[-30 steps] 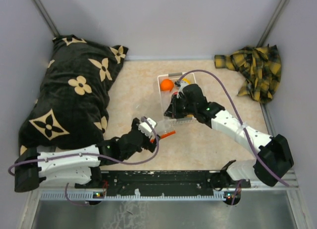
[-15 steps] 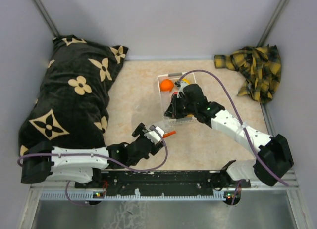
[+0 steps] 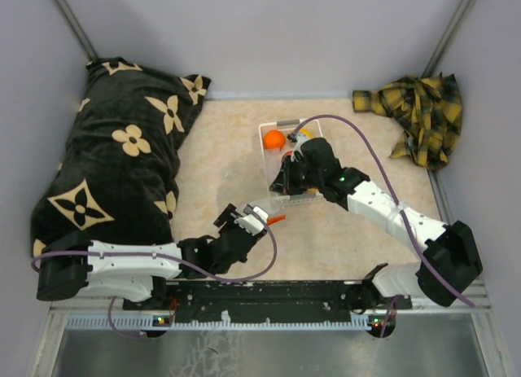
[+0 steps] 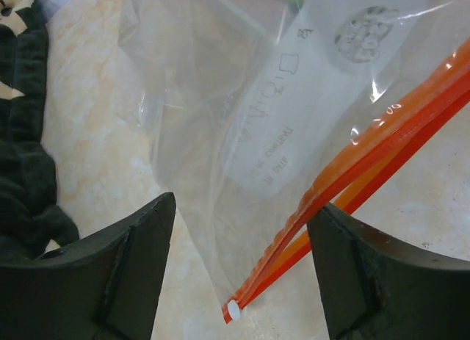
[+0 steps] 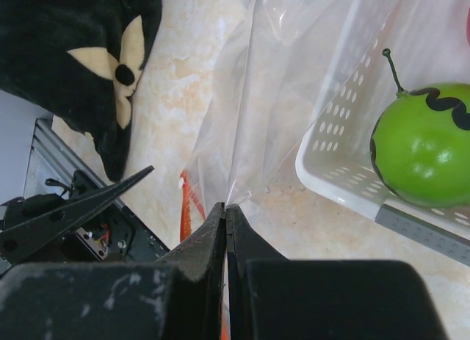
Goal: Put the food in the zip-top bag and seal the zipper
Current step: Open the zipper of the food storage bag.
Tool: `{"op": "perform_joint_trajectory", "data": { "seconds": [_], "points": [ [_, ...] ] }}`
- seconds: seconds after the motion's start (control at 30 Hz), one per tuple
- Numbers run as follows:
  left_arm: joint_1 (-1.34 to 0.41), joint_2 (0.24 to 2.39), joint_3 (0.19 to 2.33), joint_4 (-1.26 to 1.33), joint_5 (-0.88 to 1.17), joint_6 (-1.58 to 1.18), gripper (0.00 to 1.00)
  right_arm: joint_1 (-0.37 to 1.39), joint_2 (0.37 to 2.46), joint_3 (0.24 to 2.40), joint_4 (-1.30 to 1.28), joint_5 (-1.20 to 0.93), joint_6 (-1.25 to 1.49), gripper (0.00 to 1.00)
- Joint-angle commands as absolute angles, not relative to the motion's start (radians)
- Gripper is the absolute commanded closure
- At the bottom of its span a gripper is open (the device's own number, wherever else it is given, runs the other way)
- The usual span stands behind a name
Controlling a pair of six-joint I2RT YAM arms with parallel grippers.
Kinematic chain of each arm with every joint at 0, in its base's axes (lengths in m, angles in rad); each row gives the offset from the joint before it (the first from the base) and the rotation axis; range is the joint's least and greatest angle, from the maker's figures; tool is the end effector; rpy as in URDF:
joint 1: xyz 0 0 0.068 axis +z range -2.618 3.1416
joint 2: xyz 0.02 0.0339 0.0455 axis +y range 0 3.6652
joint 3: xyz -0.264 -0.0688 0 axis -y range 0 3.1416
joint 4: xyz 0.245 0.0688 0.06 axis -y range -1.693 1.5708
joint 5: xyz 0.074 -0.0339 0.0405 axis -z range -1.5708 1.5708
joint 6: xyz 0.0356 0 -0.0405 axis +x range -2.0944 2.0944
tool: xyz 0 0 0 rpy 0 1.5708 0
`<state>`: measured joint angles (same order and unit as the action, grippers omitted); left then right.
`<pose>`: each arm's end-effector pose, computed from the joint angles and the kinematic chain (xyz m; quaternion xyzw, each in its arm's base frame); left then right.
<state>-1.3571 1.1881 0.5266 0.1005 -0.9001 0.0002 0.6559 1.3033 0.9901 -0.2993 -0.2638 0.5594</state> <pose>0.0767 -0.2218 0.2041 0.3309 0.7455 0.0231 0.5780 0.2245 0.1845 0.2874 -0.1030 0.8757 0.3567 0.3086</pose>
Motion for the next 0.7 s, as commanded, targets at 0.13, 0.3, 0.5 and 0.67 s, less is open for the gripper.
{"op": "perform_joint_trajectory", "data": {
  "seconds": [0.13,0.3,0.5,0.67],
  "points": [
    [-1.364,1.163,0.567,0.093,-0.961,0.024,0.44,0.648,1.315,1.014,-0.258,-0.29,0.566,1.0],
    [-1.364,1.164,0.58,0.083,-0.943,0.034,0.67,0.648,1.327,1.033,-0.26,-0.29,0.568,0.98],
    [-1.364,1.153,0.691,-0.154,-0.943,-0.1,1.0,0.647,1.311,1.056,-0.223,-0.305,0.557,0.79],
    [-1.364,1.12,0.774,-0.335,-0.951,-0.251,1.0,0.648,1.247,1.054,-0.198,-0.255,0.533,0.55]
  ]
}}
